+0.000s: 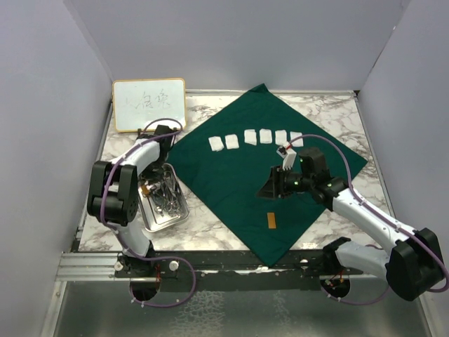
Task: Prepare the surgical pack
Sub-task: Place the medical item in the container, then pick up the medical item from the surgical kit.
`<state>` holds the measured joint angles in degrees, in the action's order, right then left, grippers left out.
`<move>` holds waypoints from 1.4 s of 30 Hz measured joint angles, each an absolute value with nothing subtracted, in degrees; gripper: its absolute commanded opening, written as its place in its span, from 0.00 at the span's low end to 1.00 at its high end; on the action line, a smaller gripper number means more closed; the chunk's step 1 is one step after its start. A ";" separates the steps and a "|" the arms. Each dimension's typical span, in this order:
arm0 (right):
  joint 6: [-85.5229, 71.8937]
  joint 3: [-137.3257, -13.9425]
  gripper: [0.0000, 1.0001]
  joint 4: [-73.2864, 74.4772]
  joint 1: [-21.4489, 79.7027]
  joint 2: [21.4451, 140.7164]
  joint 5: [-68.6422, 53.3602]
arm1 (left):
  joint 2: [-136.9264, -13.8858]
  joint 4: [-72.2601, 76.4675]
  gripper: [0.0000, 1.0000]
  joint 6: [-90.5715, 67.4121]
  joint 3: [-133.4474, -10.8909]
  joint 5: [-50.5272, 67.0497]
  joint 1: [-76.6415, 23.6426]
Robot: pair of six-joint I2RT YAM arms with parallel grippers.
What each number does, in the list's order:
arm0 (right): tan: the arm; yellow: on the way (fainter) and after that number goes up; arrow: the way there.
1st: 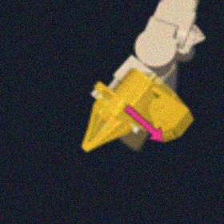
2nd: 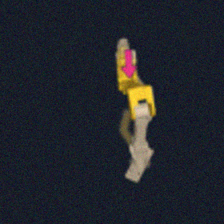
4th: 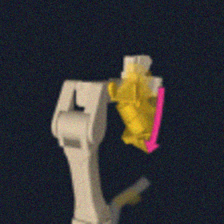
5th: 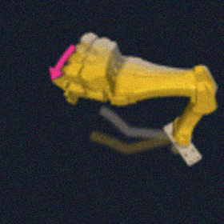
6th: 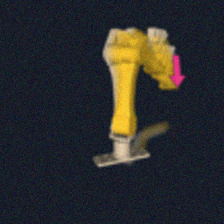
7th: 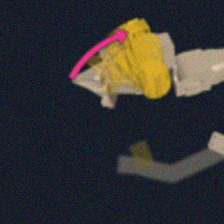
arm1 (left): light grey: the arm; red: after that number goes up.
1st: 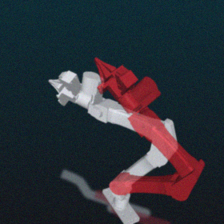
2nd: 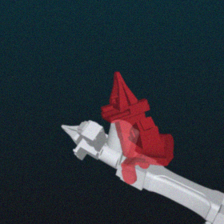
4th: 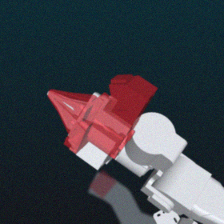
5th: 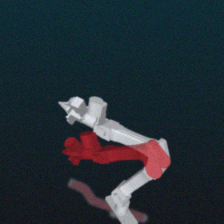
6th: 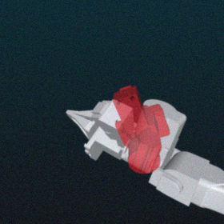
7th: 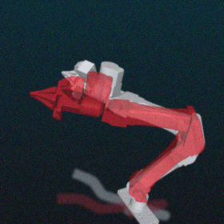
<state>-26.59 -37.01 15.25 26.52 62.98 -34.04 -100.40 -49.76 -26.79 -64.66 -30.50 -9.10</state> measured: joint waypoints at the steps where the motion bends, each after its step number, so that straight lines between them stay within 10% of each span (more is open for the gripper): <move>1: -26.59 -37.01 0.49 15.46 26.50 62.98 -33.93 | -99.31 -49.71 0.35 -26.61 -64.66 -30.04 -9.10; 17: -27.66 -37.21 0.48 21.08 26.13 61.78 -29.89 | -68.23 -26.70 0.53 -38.04 -50.96 8.36 -25.76; 42: -40.47 -24.91 0.36 29.43 25.36 57.28 -17.50 | -101.95 16.47 0.22 -59.77 -46.76 21.32 -56.12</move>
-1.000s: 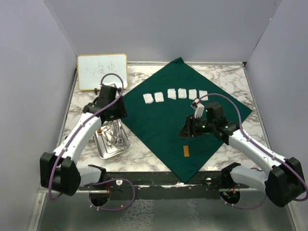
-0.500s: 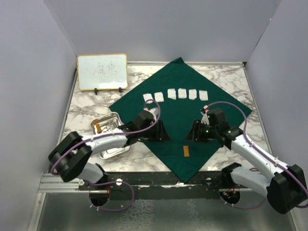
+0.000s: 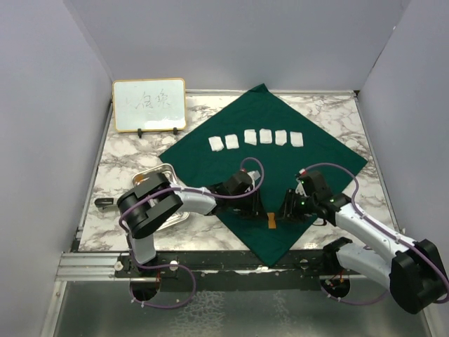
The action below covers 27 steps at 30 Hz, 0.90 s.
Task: Prepare the surgical pack
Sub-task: Pick up the medical item from the surgical kit.
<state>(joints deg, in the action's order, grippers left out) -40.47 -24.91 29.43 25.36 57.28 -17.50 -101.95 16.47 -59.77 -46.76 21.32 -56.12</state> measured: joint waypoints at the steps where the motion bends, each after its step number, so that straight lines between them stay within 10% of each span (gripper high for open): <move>1: -40.47 -24.73 0.36 29.36 25.36 57.12 -17.50 | -102.45 16.51 0.22 -59.90 -46.87 21.69 -56.27; 27: -40.32 -20.64 0.27 20.97 25.36 60.03 -20.43 | -109.10 7.99 0.05 -62.02 -54.39 25.15 -55.46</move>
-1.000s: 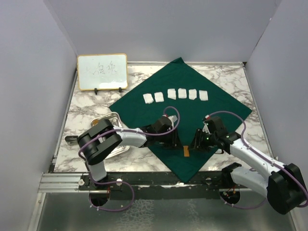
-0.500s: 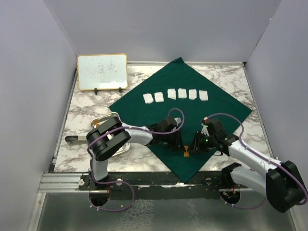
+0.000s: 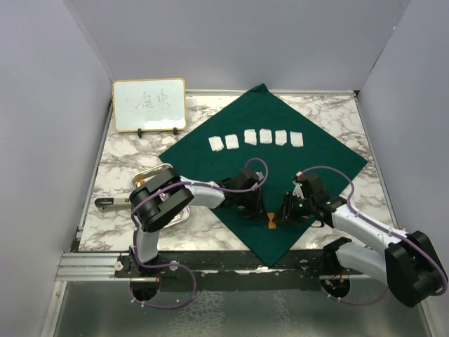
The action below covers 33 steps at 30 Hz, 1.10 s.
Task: Prepare the surgical pack
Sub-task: Pick up the medical item from the surgical kit.
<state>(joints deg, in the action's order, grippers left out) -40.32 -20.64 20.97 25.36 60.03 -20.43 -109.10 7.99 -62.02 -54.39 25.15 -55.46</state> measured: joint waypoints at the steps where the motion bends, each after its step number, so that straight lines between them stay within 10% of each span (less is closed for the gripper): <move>1: -40.34 -20.62 0.27 20.84 25.36 60.36 -20.47 | -109.10 7.94 0.04 -62.13 -54.39 25.15 -55.44; 33: -41.93 -19.00 0.30 16.49 25.10 56.95 -23.49 | -107.72 7.18 0.07 -62.37 -52.93 24.82 -54.81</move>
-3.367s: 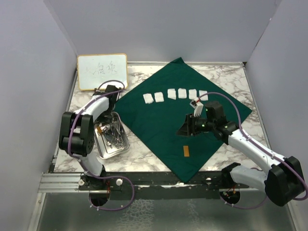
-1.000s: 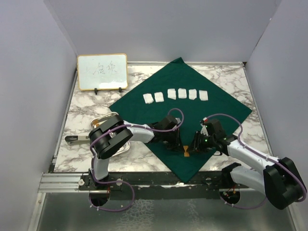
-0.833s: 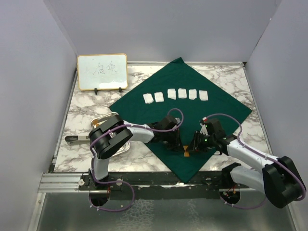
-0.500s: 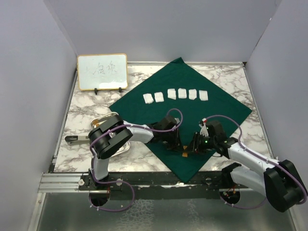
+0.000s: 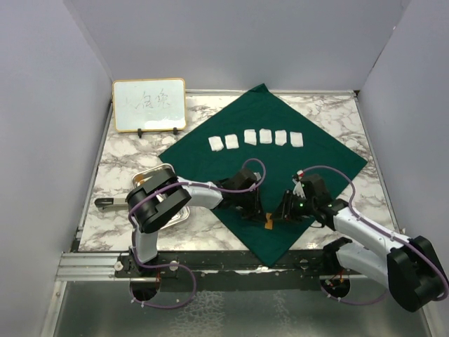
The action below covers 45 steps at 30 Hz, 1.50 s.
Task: Prepare the surgical pack
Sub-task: Pick up the medical item from the surgical kit.
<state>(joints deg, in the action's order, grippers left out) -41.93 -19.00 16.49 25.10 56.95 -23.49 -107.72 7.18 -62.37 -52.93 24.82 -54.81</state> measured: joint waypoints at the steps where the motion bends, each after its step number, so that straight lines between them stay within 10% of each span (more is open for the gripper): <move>1: -41.91 -19.11 0.31 16.71 25.10 57.82 -23.05 | -107.70 7.14 0.07 -62.28 -52.93 24.80 -54.81; 45: -50.92 -12.45 0.36 1.26 25.02 59.18 -31.03 | -107.04 8.29 0.06 -63.11 -51.51 24.82 -54.70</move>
